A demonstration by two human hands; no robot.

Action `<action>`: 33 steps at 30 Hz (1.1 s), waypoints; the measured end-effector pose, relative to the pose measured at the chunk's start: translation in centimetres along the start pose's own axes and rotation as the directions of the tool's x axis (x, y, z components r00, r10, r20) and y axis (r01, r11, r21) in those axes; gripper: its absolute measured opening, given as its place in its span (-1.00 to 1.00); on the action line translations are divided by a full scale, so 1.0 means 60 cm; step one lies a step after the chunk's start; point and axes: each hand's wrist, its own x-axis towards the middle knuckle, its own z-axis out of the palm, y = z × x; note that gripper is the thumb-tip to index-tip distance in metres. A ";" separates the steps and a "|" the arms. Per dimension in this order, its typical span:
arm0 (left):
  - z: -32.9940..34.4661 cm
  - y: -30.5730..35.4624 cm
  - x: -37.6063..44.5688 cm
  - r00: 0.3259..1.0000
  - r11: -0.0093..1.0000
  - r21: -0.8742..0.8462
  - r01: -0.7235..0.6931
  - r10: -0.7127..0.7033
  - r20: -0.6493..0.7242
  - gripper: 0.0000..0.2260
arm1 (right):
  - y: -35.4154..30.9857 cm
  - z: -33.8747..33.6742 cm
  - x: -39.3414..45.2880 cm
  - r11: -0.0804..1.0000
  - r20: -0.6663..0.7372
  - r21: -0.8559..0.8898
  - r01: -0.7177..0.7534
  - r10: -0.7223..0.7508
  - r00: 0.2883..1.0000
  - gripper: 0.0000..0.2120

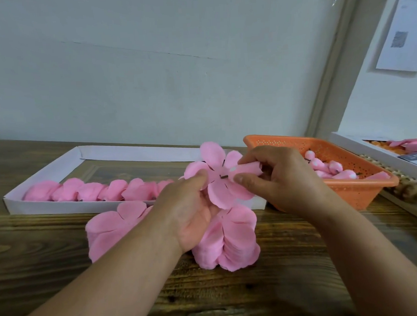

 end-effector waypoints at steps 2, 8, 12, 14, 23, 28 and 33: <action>0.000 -0.003 0.000 1.000 1.000 -0.009 -0.001 0.002 0.031 -0.75 | -0.004 0.001 -0.001 0.998 0.007 -0.064 0.012 -0.012 1.000 -0.84; -0.002 -0.011 0.000 0.998 0.995 0.098 0.023 -0.029 0.059 -0.73 | -0.013 0.000 -0.004 0.990 0.006 -0.125 0.068 -0.067 0.998 -0.84; 0.000 -0.013 0.002 0.997 0.992 0.128 0.007 -0.018 0.079 -0.72 | -0.013 0.005 -0.005 0.981 0.060 -0.159 0.109 -0.101 0.993 -0.87; -0.002 -0.012 0.003 0.997 0.993 0.120 0.010 -0.019 0.073 -0.73 | -0.013 0.007 -0.005 0.981 0.080 -0.155 0.120 -0.108 0.991 -0.87; -0.011 -0.016 0.004 0.999 0.985 0.173 -0.026 0.031 -0.030 -0.86 | -0.020 0.015 -0.009 0.982 0.135 -0.116 0.151 -0.136 0.982 -0.94; -0.007 -0.017 0.001 0.997 0.975 0.210 -0.073 0.074 0.001 -0.81 | -0.022 0.022 -0.007 0.973 0.115 -0.160 0.169 -0.152 0.982 -0.97; -0.005 -0.016 -0.001 0.997 0.983 0.171 -0.068 0.072 -0.018 -0.82 | -0.014 0.017 -0.008 0.998 0.065 -0.016 0.069 -0.068 0.996 -0.92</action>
